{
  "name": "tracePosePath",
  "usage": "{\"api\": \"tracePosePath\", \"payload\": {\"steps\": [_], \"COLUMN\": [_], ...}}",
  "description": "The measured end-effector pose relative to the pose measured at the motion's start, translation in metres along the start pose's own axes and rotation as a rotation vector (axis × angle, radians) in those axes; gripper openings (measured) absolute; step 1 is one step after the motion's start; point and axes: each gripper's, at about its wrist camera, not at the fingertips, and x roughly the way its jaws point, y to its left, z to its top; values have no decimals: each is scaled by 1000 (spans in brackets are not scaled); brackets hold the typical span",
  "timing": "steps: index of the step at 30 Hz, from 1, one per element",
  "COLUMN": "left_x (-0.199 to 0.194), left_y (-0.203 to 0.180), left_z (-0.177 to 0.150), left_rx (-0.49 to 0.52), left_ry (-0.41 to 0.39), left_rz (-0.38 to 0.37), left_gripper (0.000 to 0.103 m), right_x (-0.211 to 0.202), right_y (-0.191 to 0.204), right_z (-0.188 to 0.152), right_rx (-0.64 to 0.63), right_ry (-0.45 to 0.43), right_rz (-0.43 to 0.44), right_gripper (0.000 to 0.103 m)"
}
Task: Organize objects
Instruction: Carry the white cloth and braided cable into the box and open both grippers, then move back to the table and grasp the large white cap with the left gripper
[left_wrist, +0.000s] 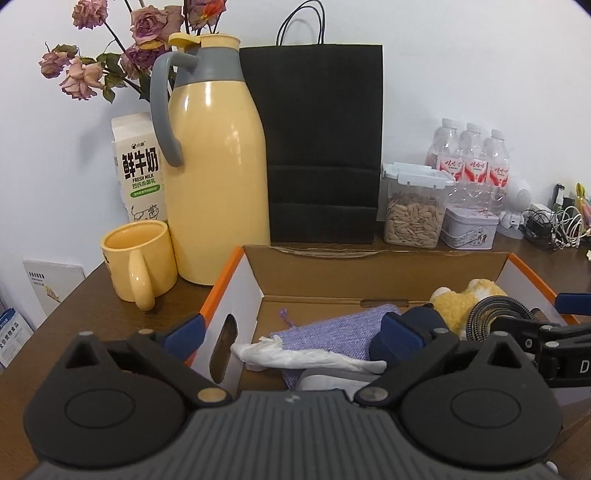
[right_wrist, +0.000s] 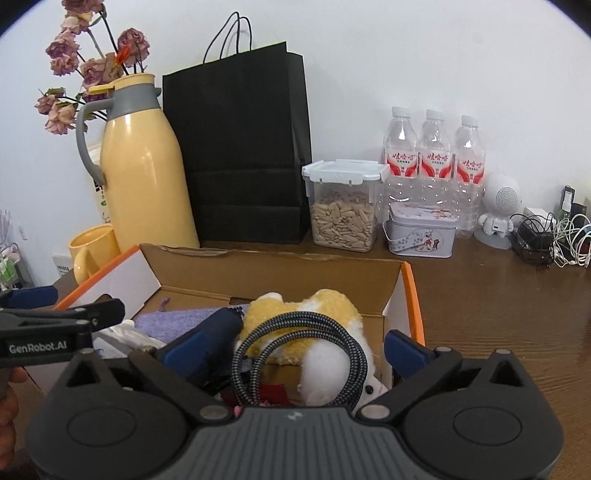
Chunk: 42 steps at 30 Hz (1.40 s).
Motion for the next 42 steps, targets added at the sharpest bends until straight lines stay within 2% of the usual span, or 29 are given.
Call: {"api": "tracePosePath", "payload": {"steps": [9,15,21,34,42], "left_x": [-14,-31,-53,-99,-120], "left_y": [0,-1,0,-2,-8], "left_z": [3,5,5,-14,-39], "left_rx": [-8,-13,-19,-7,12], "left_ry": [-36,-62,-95,-77,-27], "left_rz": [-15,-51,-55,-50,-48], "left_gripper": [103,103,103,103,103], "right_x": [-14,-31,-48,-96,-121], "right_y": [3,7,11,13,11], "right_z": [4,7,5,-18,-37], "right_rx": [-8,-20,-32,-44,-67], "right_ry": [-34,-76,-98,-90,-71], "right_rz": [4,9,9,-5,-4], "right_gripper": [103,103,103,103,103]}}
